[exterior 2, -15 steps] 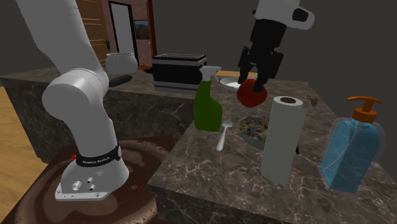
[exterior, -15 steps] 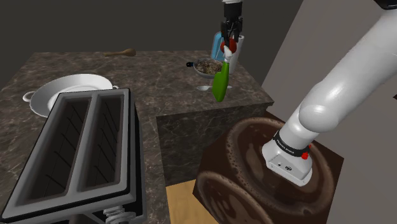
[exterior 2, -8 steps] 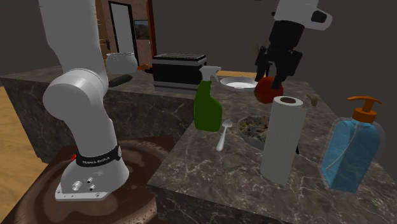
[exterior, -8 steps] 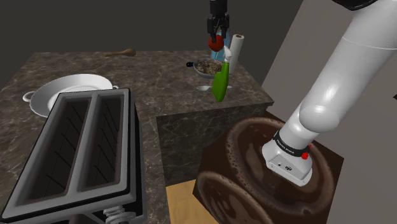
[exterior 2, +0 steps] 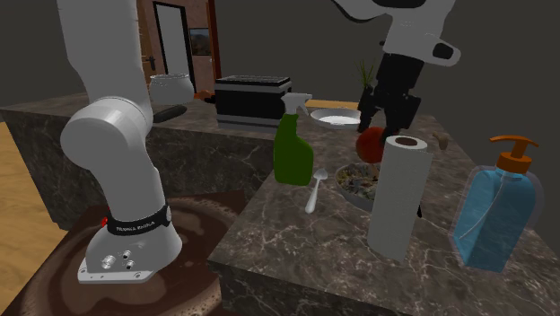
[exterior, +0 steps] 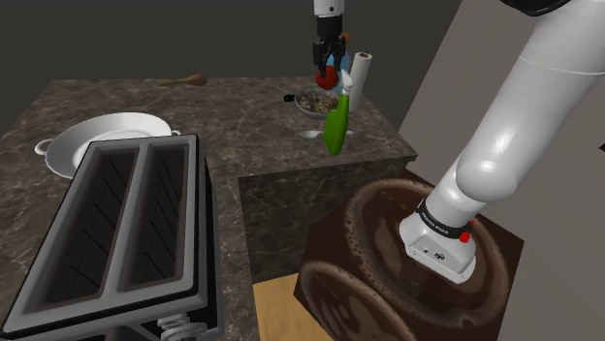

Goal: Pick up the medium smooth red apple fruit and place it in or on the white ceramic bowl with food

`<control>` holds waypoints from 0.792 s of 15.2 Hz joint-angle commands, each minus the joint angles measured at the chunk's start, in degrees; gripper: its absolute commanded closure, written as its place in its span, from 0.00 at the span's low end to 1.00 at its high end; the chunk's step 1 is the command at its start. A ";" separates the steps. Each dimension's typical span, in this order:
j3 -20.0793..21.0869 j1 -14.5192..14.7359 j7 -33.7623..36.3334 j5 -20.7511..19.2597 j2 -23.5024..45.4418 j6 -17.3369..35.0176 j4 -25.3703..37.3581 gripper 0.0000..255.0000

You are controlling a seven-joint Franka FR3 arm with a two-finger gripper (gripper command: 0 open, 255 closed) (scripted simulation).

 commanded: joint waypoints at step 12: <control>-0.01 -0.07 0.01 0.19 1.28 4.87 -3.58 1.00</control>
